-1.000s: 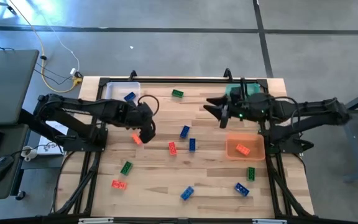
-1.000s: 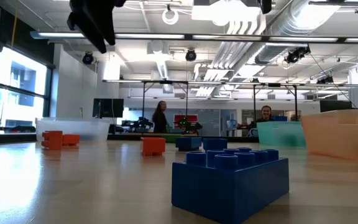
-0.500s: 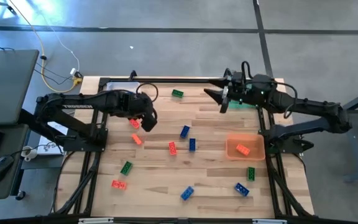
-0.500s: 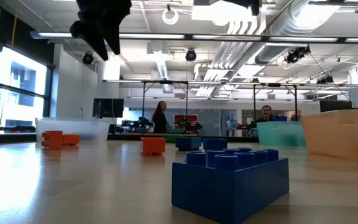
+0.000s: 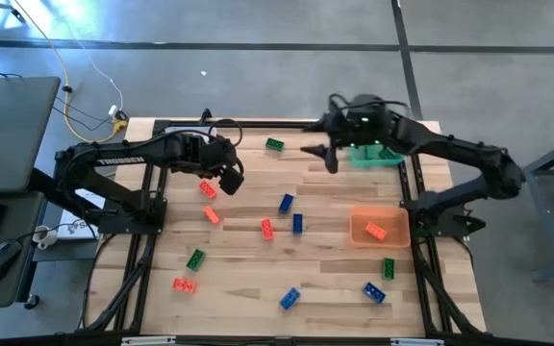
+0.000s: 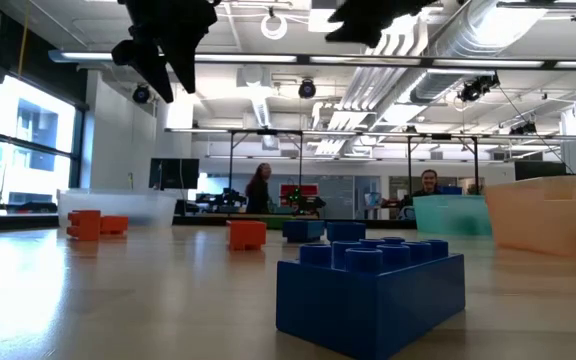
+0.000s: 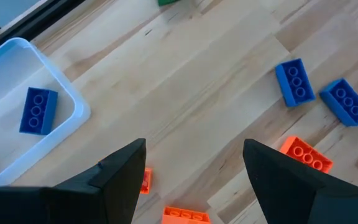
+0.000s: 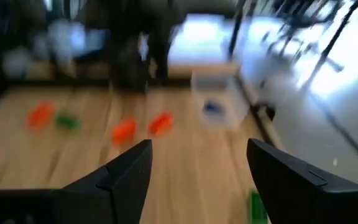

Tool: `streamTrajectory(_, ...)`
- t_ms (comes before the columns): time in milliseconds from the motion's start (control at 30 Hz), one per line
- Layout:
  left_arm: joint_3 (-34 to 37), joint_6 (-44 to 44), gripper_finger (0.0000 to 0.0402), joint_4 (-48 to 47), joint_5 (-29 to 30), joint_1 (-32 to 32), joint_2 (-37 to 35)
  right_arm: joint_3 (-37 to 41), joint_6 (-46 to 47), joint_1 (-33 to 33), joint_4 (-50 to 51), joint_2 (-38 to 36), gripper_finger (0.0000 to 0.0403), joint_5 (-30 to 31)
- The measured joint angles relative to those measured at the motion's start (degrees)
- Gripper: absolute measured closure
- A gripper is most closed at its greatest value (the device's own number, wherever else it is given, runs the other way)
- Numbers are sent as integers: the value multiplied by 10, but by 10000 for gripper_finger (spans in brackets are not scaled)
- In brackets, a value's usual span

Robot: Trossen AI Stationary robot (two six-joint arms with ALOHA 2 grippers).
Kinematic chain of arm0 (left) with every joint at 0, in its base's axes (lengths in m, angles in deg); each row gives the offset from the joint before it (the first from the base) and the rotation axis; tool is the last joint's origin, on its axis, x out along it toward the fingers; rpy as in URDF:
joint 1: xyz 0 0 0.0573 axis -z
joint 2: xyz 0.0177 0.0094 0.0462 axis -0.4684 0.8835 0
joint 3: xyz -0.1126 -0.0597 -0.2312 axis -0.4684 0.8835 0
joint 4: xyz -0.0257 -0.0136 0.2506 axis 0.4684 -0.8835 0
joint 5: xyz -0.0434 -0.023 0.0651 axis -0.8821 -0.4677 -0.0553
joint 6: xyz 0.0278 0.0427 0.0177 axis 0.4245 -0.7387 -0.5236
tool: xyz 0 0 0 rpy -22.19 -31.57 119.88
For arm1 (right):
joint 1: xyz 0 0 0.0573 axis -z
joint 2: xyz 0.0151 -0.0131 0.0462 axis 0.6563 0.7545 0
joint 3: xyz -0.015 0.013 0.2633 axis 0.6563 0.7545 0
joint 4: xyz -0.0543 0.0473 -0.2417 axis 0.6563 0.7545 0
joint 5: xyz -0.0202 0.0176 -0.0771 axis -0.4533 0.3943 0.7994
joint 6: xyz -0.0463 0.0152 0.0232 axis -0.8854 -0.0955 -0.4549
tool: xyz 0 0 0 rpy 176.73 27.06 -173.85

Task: Sort & place blocks by color
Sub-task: Put the blue game piece into the transparent bin

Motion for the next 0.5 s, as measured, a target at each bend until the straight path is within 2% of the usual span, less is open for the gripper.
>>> streamTrajectory(167, 0, 0, 147, 0, 3, 0, 0, -37, -116, -13, 95, 71, 153, -30)
streamTrajectory(300, 0, 0, 147, 0, 3, 0, 0, -40, -193, -28, 113, 117, 153, -51)
streamTrajectory(500, 0, 0, 147, 0, 4, 0, 0, -40, -300, -54, 113, 182, 153, -47)
